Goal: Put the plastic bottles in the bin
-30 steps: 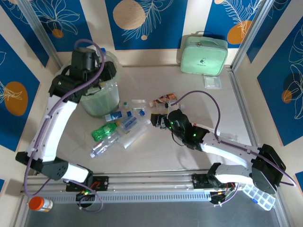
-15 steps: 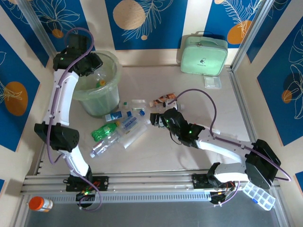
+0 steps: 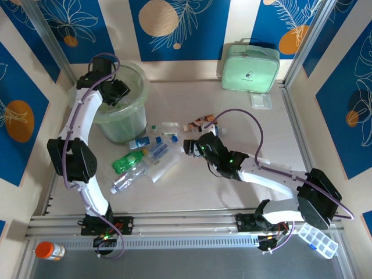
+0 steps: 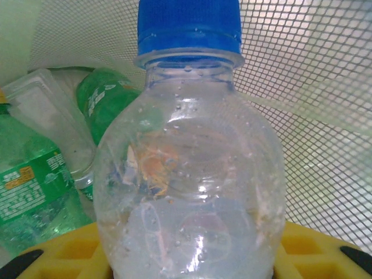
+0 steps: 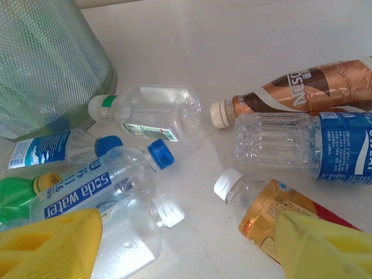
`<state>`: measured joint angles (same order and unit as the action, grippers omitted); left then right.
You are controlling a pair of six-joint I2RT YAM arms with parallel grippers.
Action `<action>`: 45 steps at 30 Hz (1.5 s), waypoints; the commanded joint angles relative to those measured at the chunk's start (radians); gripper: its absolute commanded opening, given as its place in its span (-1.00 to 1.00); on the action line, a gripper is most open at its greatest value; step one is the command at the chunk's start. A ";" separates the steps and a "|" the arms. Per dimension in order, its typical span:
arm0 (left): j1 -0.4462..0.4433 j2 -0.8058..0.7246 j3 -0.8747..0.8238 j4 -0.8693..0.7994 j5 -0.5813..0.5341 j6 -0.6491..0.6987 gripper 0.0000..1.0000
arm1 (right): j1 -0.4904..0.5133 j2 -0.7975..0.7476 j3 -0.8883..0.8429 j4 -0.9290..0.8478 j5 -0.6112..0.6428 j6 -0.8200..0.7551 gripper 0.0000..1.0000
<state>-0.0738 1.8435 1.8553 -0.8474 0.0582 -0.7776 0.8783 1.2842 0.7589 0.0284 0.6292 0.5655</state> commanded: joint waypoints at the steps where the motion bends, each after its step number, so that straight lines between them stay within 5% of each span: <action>1: 0.006 0.017 -0.040 0.066 0.042 0.001 -0.32 | 0.008 0.017 0.041 -0.014 0.024 0.010 0.56; 10: 0.005 0.080 -0.087 0.094 0.083 0.042 -0.06 | 0.011 0.035 0.055 -0.027 0.026 0.013 0.56; 20: 0.001 0.101 -0.036 0.042 0.091 0.081 0.74 | 0.010 0.043 0.060 -0.029 0.021 0.010 0.57; 32: 0.000 0.009 -0.024 -0.034 -0.073 0.113 0.61 | 0.010 0.051 0.064 -0.028 0.011 0.014 0.56; 38: 0.000 0.014 -0.005 -0.098 -0.169 0.123 0.70 | 0.011 0.047 0.064 -0.030 0.009 0.017 0.56; 45: 0.000 0.045 -0.040 -0.081 -0.151 0.123 0.51 | 0.010 0.048 0.063 -0.031 0.006 0.019 0.56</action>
<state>-0.0742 1.8793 1.8259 -0.9062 -0.0807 -0.6701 0.8837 1.3281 0.7971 0.0029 0.6289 0.5694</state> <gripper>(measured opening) 0.773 0.782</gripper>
